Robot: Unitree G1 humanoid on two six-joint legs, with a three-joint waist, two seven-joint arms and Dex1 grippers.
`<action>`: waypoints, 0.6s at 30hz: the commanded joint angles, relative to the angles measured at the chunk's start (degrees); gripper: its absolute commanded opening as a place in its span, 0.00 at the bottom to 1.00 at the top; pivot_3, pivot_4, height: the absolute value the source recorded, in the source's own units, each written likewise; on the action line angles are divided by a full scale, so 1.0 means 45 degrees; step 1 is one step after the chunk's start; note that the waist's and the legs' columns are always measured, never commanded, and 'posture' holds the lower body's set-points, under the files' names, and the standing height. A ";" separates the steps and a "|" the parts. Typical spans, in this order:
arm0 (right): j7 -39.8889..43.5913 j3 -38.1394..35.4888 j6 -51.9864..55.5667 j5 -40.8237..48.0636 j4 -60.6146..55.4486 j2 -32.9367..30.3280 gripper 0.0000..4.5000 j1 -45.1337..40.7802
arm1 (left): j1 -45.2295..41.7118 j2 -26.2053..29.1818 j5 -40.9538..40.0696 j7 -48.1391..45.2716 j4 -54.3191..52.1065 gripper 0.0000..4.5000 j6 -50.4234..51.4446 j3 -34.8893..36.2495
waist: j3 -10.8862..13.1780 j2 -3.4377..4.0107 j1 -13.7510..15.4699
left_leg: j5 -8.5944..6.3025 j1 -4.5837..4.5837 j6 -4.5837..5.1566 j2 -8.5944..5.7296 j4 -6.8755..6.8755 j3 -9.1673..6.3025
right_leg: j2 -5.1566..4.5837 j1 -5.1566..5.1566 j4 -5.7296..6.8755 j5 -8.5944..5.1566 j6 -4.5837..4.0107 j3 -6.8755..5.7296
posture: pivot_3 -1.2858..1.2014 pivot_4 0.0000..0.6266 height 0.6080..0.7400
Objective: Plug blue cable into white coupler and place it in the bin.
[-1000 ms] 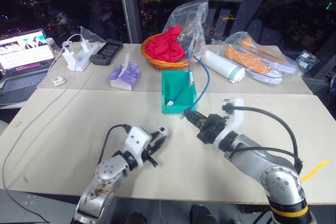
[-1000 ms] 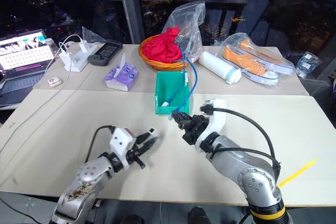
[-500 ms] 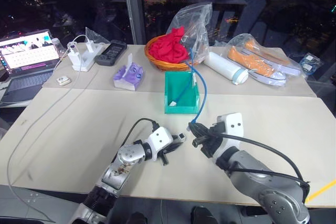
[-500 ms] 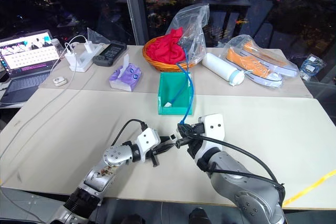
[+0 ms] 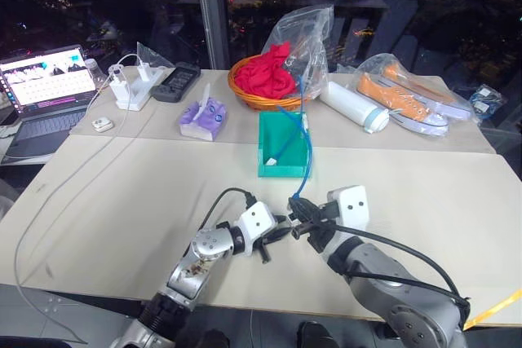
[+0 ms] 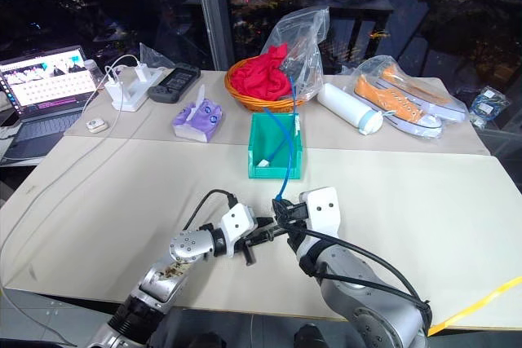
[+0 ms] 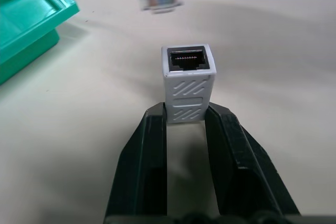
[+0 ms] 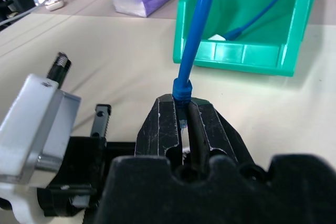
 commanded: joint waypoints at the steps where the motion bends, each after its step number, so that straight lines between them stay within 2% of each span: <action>1: 0.0590 -0.0263 -0.0325 -0.0442 -0.0160 0.0083 0.00 0.0092 | 0.0395 -0.0090 0.0125 -0.0200 0.0227 0.13 0.0148 -0.0568 | -0.0002 0.0000 0.0001 | 0.0000 0.0000 0.0000 -0.0001 0.0000 0.0000 | 0.0000 0.0001 0.0000 0.0000 0.0000 0.0000 | 0.52 0.24 0.86; 18: 0.1760 -0.0629 -0.0041 -0.1746 -0.0282 0.0125 0.00 0.0724 | 0.0497 -0.0137 0.0175 -0.0092 0.0180 0.13 0.0293 -0.0451 | -0.0015 -0.0002 0.0004 | 0.0000 0.0006 0.0001 0.0000 0.0000 0.0000 | 0.0000 0.0005 0.0000 -0.0001 0.0002 0.0000 | 0.52 0.24 0.86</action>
